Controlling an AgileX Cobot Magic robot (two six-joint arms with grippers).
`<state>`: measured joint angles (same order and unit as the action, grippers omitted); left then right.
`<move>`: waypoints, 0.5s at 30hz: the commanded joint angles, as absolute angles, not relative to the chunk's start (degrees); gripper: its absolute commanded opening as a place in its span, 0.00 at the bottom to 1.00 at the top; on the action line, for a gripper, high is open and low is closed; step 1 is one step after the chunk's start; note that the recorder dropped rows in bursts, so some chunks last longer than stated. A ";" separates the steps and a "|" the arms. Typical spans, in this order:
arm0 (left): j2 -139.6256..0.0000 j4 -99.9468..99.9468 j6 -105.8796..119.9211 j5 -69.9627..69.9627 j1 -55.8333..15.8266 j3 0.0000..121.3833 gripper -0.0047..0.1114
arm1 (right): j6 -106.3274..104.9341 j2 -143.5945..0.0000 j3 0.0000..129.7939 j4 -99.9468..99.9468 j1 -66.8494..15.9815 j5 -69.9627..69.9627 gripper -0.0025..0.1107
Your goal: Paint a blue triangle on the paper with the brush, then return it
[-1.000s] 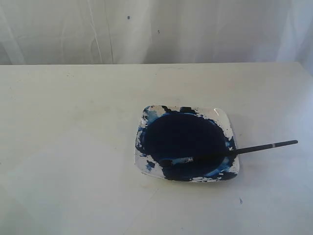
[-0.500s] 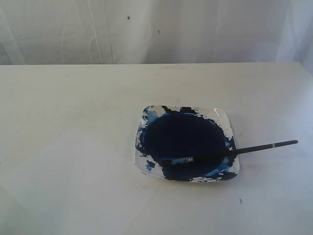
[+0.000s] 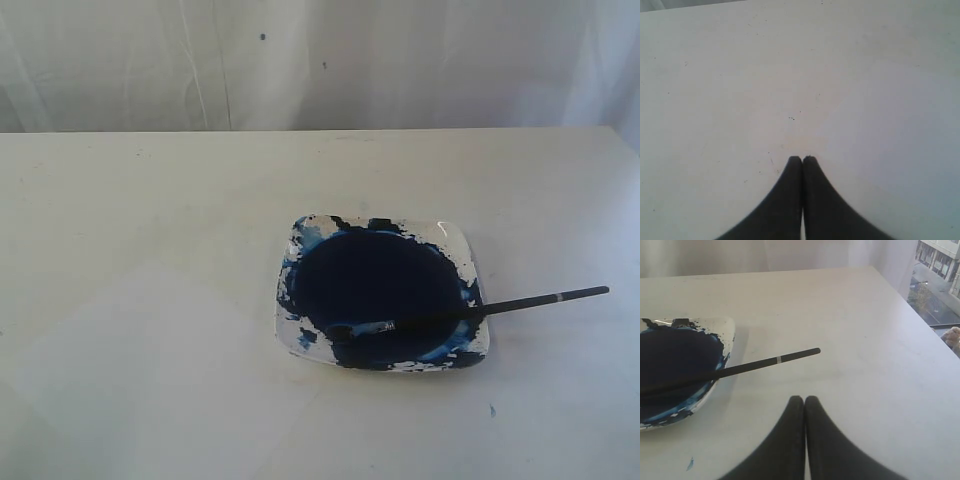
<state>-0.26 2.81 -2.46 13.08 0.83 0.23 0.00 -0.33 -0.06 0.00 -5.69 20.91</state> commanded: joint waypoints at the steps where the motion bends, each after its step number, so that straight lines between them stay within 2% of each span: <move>1: 0.00 2.59 -2.79 12.92 1.00 0.00 0.04 | 0.00 0.00 0.00 0.00 -5.64 20.06 0.02; 15: 0.00 3.61 -2.54 12.92 1.00 0.00 0.04 | 0.00 0.00 0.00 0.00 -5.64 20.06 0.02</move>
<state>-0.26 2.81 -2.46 13.08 0.83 0.23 0.00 -0.33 -0.06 0.00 -5.69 20.91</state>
